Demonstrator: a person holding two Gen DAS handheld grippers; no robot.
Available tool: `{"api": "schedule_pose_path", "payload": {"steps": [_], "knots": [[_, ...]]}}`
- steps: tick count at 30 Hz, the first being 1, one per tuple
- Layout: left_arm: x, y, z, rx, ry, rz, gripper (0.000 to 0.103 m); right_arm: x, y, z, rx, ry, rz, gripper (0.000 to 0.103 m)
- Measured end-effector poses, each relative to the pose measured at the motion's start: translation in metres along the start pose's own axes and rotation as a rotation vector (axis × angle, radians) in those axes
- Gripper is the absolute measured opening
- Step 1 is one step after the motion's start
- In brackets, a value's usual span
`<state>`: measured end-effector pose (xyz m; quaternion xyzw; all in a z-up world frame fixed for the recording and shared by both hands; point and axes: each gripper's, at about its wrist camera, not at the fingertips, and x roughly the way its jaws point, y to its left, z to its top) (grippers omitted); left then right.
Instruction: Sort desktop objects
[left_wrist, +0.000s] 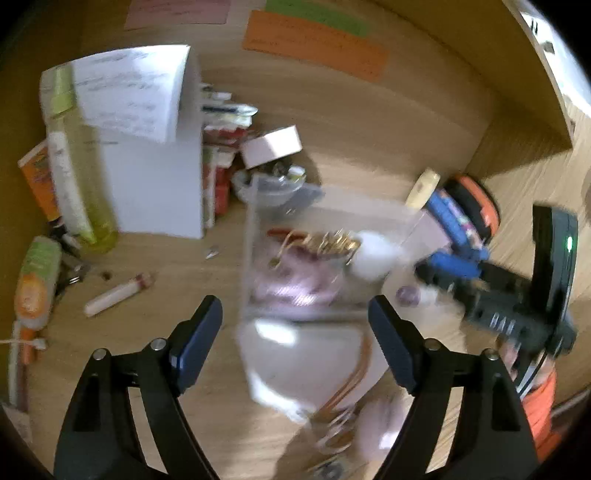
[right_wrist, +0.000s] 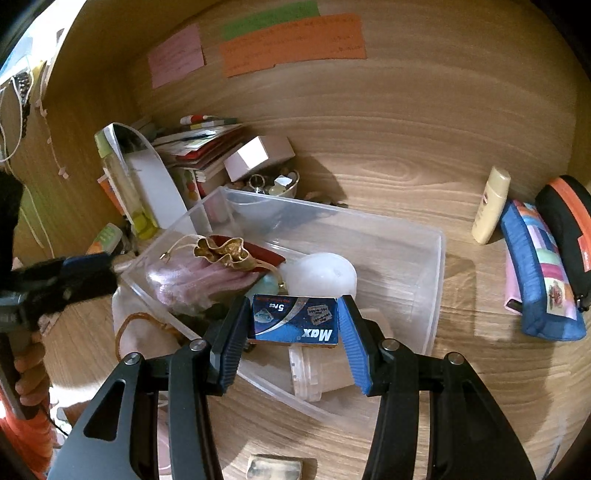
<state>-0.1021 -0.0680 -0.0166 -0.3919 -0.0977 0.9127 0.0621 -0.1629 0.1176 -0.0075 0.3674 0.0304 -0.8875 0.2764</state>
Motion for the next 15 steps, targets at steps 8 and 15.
{"api": "schedule_pose_path", "payload": {"steps": [8, 15], "knots": [[0.020, 0.008, -0.035, 0.037, 0.095, -0.022, 0.091, 0.009, 0.005, 0.002, -0.002, 0.019, -0.010, 0.045], [0.053, 0.001, -0.037, 0.066, 0.167, -0.070, 0.095, 0.008, 0.006, 0.001, -0.005, 0.028, -0.014, 0.045]]}}
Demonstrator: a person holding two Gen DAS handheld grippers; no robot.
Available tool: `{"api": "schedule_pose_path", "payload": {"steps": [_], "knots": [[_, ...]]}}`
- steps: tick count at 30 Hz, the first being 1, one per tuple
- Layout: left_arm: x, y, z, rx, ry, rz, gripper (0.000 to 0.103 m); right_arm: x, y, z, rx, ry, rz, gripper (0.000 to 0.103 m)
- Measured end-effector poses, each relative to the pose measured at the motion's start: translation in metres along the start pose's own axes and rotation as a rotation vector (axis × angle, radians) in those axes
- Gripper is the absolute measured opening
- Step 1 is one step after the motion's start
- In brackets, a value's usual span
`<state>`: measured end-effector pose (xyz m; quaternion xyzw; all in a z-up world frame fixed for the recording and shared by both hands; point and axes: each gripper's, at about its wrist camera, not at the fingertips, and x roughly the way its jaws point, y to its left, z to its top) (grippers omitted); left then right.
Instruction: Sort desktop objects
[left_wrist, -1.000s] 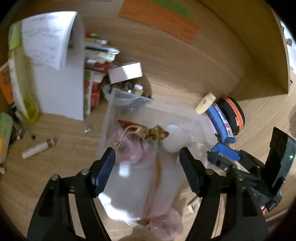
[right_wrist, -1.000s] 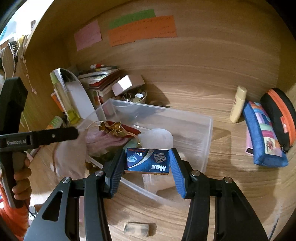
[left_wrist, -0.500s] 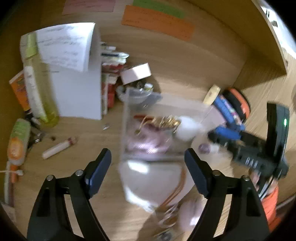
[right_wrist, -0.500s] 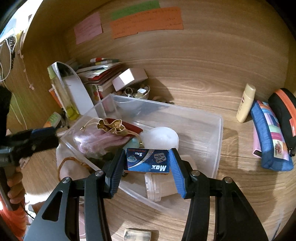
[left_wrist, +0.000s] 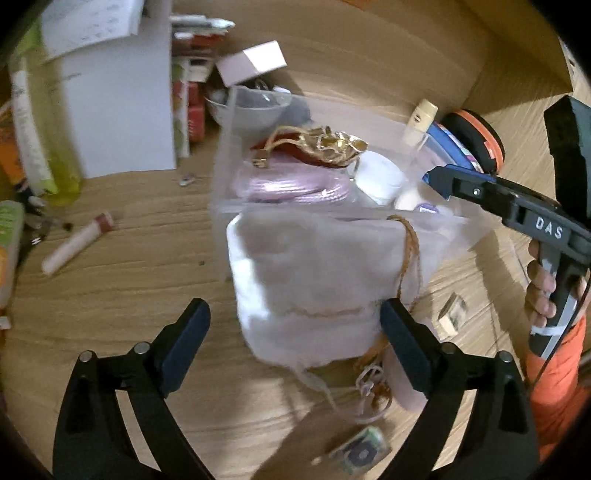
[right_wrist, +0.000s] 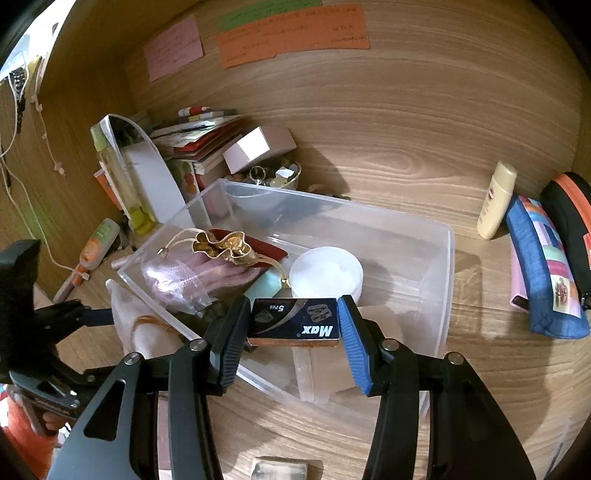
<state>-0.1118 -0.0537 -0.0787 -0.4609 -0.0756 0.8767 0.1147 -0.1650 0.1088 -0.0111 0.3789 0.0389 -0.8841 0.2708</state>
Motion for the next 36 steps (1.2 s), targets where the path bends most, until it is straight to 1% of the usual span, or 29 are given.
{"api": "schedule_pose_path", "payload": {"steps": [3, 6, 8, 10, 12, 14, 15, 17, 19, 22, 26, 30, 32, 33, 34, 35, 36], "knots": [[0.009, -0.007, 0.005, 0.008, 0.021, -0.031, 0.095, 0.004, 0.003, 0.003, -0.025, 0.009, -0.024, 0.045], [0.020, -0.018, 0.007, 0.038, 0.041, -0.032, 0.096, 0.010, 0.005, 0.006, -0.051, 0.021, -0.036, 0.045], [0.027, -0.024, 0.008, 0.041, 0.054, -0.047, 0.096, 0.016, 0.008, 0.008, -0.069, 0.032, -0.041, 0.045], [0.034, -0.026, 0.008, 0.042, 0.063, -0.039, 0.096, 0.022, 0.011, 0.010, -0.084, 0.048, -0.043, 0.044], [0.039, -0.029, 0.008, 0.049, 0.055, -0.013, 0.096, 0.029, 0.014, 0.009, -0.094, 0.068, -0.041, 0.044], [0.039, -0.031, 0.009, 0.058, 0.046, 0.000, 0.090, 0.030, 0.016, 0.008, -0.105, 0.064, -0.054, 0.044], [0.039, -0.031, 0.009, 0.058, 0.039, -0.002, 0.083, 0.030, 0.017, 0.008, -0.105, 0.063, -0.052, 0.044], [0.037, -0.028, 0.010, 0.051, 0.033, -0.008, 0.081, 0.027, 0.016, 0.007, -0.104, 0.061, -0.046, 0.044], [0.036, -0.025, 0.010, 0.038, 0.024, -0.018, 0.077, 0.025, 0.016, 0.007, -0.100, 0.060, -0.047, 0.044], [0.033, -0.020, 0.009, 0.019, 0.014, -0.031, 0.073, 0.016, 0.013, 0.006, -0.077, 0.049, -0.033, 0.044], [0.030, -0.016, 0.009, 0.001, 0.005, -0.027, 0.072, -0.005, 0.013, -0.003, -0.066, 0.024, -0.033, 0.046], [0.023, -0.011, 0.006, -0.013, -0.021, -0.013, 0.071, -0.028, 0.014, -0.021, -0.062, 0.004, -0.025, 0.055], [0.017, -0.009, 0.004, -0.022, -0.036, -0.013, 0.070, -0.037, 0.015, -0.035, -0.073, 0.017, -0.024, 0.058], [0.016, -0.007, 0.003, -0.026, -0.042, -0.011, 0.069, -0.043, 0.018, -0.042, -0.102, -0.006, -0.058, 0.061], [0.014, -0.006, 0.003, -0.029, -0.047, -0.009, 0.069, -0.047, 0.021, -0.048, -0.129, -0.011, -0.096, 0.063], [0.011, -0.005, 0.002, -0.034, -0.055, 0.000, 0.069, -0.053, 0.022, -0.055, -0.143, -0.009, -0.122, 0.063], [0.009, -0.004, 0.001, -0.039, -0.061, 0.009, 0.069, -0.055, 0.023, -0.058, -0.142, -0.001, -0.122, 0.063]]}}
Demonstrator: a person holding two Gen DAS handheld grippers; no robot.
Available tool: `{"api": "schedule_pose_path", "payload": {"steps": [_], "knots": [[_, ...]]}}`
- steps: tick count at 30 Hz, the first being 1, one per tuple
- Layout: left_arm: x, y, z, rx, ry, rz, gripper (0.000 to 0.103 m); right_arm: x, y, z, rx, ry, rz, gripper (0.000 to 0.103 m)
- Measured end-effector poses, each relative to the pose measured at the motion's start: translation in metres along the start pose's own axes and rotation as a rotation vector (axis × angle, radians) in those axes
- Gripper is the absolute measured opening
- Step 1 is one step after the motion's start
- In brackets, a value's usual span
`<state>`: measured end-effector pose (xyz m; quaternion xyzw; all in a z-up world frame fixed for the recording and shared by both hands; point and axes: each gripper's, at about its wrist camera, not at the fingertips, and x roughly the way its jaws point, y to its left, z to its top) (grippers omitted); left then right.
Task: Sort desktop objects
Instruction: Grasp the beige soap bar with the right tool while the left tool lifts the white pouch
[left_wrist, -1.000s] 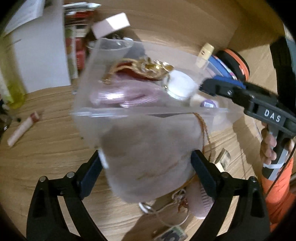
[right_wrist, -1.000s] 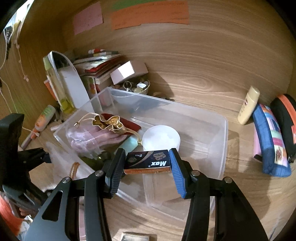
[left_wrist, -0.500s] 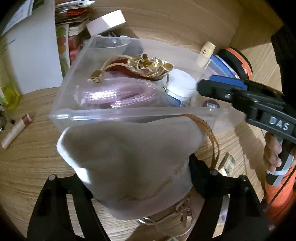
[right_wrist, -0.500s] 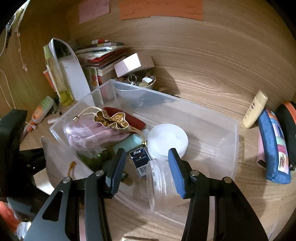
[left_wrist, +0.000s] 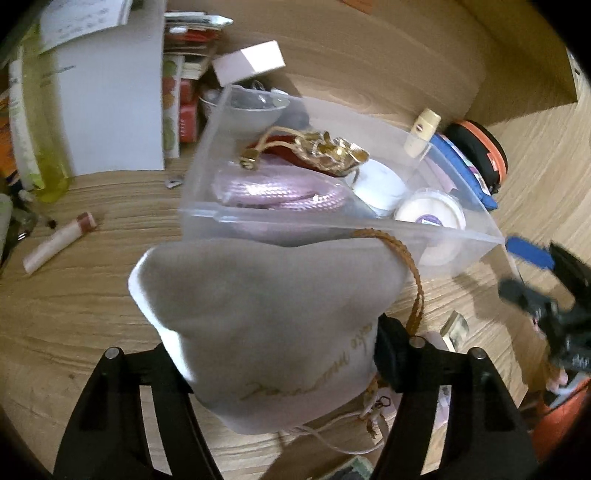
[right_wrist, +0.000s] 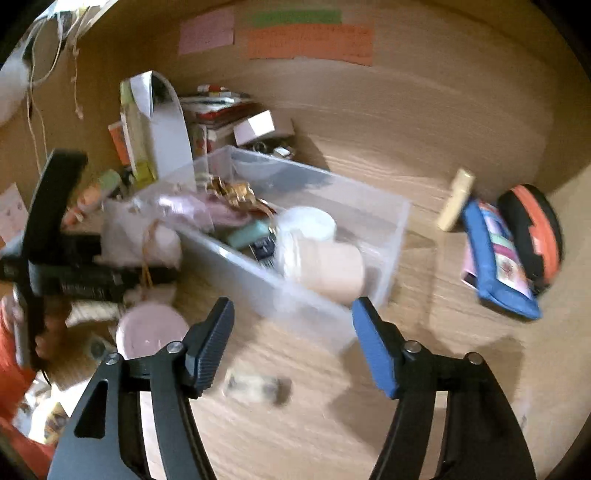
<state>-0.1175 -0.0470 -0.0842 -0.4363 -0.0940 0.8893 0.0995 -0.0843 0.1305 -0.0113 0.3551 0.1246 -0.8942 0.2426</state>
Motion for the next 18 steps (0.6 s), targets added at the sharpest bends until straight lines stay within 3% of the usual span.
{"api": "schedule_pose_path", "payload": {"steps": [2, 3, 15, 18], "knots": [[-0.004, 0.001, 0.000, -0.005, -0.011, 0.005, 0.062, -0.002, 0.001, -0.009, 0.000, 0.027, 0.035, 0.063], [-0.007, 0.002, 0.000, -0.009, -0.014, -0.004, 0.050, -0.002, 0.001, -0.013, 0.000, 0.034, 0.031, 0.063], [-0.032, 0.004, -0.003, -0.032, -0.067, 0.015, 0.038, 0.024, 0.005, -0.045, 0.057, 0.143, 0.119, 0.063], [-0.045, 0.005, -0.003, -0.024, -0.099, 0.013, 0.037, 0.032, 0.010, -0.046, 0.055, 0.160, 0.125, 0.054]]}}
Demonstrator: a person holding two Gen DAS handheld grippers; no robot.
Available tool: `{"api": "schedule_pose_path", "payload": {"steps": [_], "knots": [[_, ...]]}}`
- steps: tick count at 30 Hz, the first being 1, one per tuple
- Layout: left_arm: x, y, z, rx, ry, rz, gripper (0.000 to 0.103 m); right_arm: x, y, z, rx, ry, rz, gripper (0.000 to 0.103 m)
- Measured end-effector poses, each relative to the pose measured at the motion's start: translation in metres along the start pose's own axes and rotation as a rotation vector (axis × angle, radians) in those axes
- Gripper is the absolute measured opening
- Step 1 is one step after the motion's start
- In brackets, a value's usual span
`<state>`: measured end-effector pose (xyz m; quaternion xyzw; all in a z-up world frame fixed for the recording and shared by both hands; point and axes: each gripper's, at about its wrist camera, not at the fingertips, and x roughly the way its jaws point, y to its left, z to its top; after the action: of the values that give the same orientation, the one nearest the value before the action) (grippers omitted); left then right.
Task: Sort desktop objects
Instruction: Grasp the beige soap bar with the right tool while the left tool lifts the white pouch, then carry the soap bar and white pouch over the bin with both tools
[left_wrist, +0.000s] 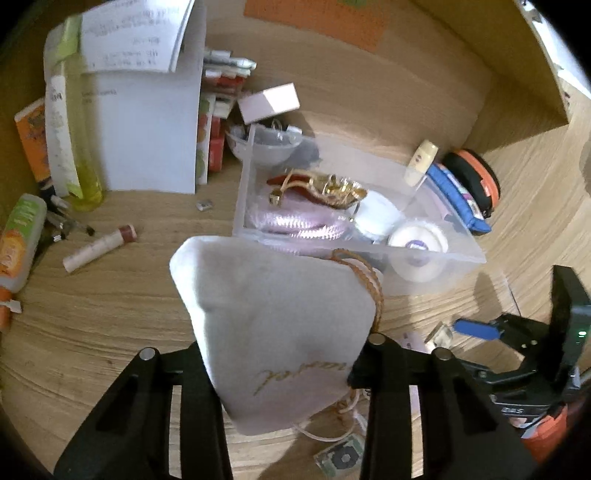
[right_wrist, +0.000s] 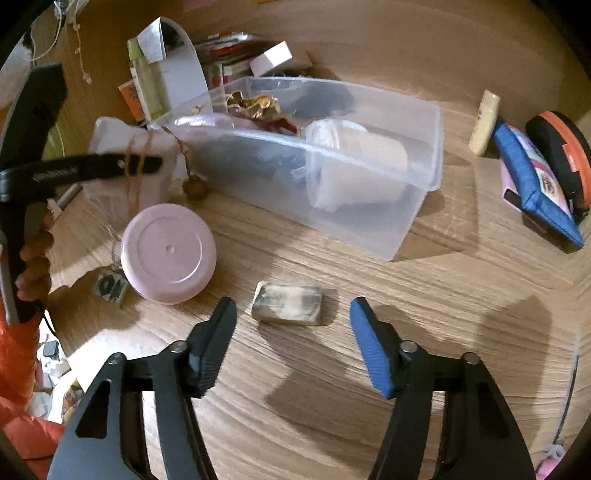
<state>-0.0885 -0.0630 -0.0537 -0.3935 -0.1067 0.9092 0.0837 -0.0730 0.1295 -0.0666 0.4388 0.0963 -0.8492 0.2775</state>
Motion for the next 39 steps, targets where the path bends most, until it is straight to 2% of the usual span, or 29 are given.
{"api": "schedule_pose_path", "payload": {"steps": [1, 4, 12, 23, 32, 39], "knots": [[-0.005, -0.001, 0.001, 0.003, -0.012, 0.000, 0.037, 0.002, 0.001, 0.000, -0.001, 0.006, 0.006, 0.048], [-0.015, -0.002, 0.004, 0.013, -0.041, 0.002, 0.036, 0.006, 0.004, 0.000, -0.013, 0.005, -0.015, 0.038], [-0.036, -0.009, 0.020, 0.045, -0.108, 0.003, 0.036, 0.002, 0.003, 0.005, 0.004, -0.021, -0.021, 0.038], [-0.051, -0.030, 0.053, 0.082, -0.173, -0.057, 0.036, -0.052, -0.014, 0.032, 0.042, -0.184, -0.013, 0.038], [-0.031, -0.039, 0.078, 0.099, -0.163, -0.073, 0.036, -0.066, -0.028, 0.058, 0.048, -0.254, -0.011, 0.038], [-0.001, -0.035, 0.098, 0.068, -0.126, -0.058, 0.036, -0.051, -0.029, 0.082, 0.041, -0.249, 0.012, 0.038]]}}
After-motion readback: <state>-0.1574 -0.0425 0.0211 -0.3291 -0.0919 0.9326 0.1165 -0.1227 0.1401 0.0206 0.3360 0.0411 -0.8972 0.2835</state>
